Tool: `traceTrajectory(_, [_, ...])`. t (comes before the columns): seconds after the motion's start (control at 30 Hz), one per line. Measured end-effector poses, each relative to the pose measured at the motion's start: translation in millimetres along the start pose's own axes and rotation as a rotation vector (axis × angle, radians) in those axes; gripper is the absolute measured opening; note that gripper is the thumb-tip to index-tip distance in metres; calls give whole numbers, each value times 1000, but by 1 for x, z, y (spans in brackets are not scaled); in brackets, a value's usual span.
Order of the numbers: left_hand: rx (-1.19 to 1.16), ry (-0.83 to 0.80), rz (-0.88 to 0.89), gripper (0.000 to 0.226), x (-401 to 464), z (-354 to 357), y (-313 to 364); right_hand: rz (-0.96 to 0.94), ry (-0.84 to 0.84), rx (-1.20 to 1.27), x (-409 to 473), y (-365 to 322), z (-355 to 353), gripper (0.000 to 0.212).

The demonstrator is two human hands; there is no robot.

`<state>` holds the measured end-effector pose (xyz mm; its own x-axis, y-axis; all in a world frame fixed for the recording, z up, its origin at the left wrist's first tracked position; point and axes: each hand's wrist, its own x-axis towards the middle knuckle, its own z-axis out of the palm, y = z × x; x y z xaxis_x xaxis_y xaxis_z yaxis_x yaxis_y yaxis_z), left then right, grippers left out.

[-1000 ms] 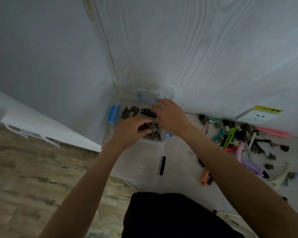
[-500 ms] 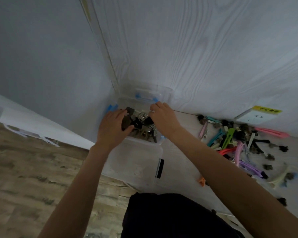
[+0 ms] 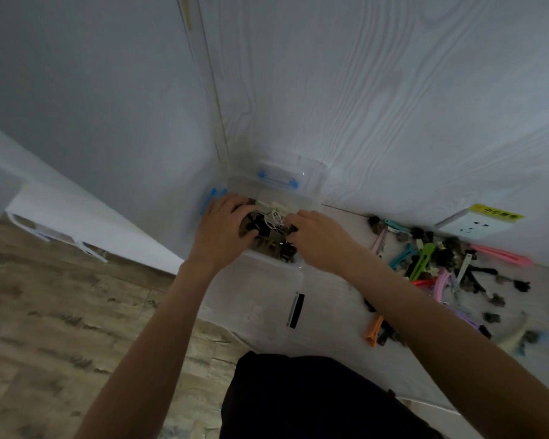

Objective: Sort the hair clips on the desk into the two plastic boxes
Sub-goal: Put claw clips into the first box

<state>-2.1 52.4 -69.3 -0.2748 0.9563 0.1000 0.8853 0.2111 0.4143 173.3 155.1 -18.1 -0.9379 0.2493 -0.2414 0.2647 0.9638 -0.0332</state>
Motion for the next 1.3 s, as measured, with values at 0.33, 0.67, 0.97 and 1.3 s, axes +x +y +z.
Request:
traceTrajectory(0.33, [-49, -81, 22, 40, -13, 11, 23, 385, 430, 187, 11, -14, 37, 37])
traceTrajectory(0.67, [37, -58, 107, 35, -7, 12, 23, 293, 370, 203, 6, 11, 22, 27])
traceTrajectory(0.97, [110, -291, 113, 50, -13, 11, 39, 377, 246, 97, 23, 23, 23, 25])
traceTrajectory(1.3, [17, -40, 48, 51, -14, 11, 38, 384, 309, 77, 12, 4, 39, 33])
